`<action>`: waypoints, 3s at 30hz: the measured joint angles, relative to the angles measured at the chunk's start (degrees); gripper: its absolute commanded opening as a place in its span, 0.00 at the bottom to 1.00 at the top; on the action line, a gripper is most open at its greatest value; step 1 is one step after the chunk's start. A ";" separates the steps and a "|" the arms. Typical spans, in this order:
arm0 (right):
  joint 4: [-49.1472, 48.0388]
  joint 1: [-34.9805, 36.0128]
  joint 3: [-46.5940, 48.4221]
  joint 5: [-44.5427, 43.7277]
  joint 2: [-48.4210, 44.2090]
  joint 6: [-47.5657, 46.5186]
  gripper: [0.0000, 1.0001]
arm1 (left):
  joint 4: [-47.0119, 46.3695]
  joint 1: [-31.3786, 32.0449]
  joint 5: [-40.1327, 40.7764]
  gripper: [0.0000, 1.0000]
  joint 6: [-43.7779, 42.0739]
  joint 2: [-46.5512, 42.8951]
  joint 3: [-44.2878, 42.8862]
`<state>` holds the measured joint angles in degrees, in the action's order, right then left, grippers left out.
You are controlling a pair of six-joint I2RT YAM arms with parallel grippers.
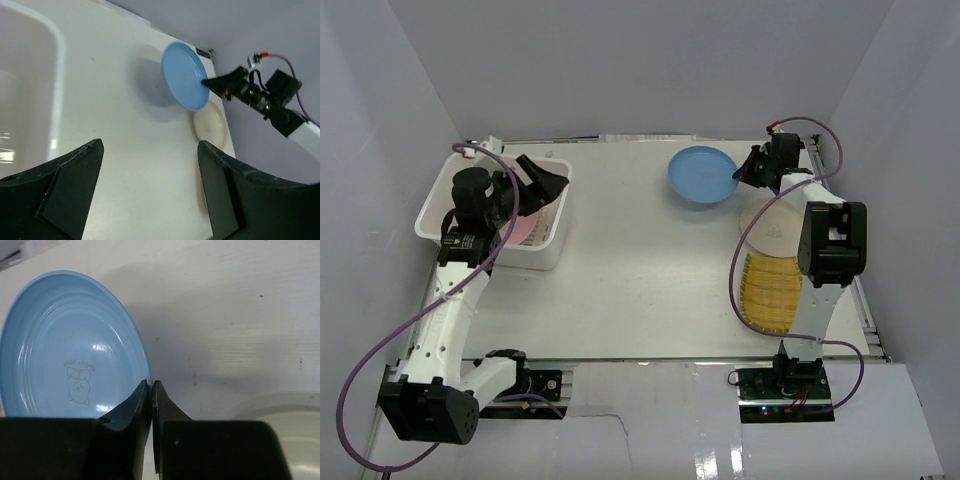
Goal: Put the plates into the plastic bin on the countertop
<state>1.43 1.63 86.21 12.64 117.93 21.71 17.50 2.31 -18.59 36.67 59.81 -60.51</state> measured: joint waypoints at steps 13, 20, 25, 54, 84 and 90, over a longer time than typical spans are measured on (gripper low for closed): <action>-10.62 8.07 -29.03 12.44 -37.86 4.37 0.08 | -1.09 27.63 1.57 0.84 -1.77 13.53 -3.78; -8.83 14.23 -32.09 14.12 -43.54 4.87 0.08 | -2.14 28.39 4.94 0.29 -1.86 15.87 -4.04; -8.74 14.29 -32.81 13.55 -46.03 5.62 0.62 | -2.14 28.46 8.85 0.04 -2.99 15.28 -4.02; -9.01 -15.82 -43.47 -24.85 -30.84 6.86 0.79 | 0.04 -21.92 14.91 0.69 5.49 11.23 7.45; -19.61 2.95 -45.42 0.04 -46.51 13.51 0.08 | -11.52 15.28 -2.12 0.97 2.23 2.19 4.76; -19.61 13.27 -45.40 6.95 -47.71 13.90 0.08 | -11.50 23.21 -2.84 0.85 -0.74 12.41 2.99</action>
<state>-18.17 14.90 40.82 19.59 70.22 35.62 6.00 25.52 -21.43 35.92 72.23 -57.52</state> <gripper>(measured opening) 0.095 0.943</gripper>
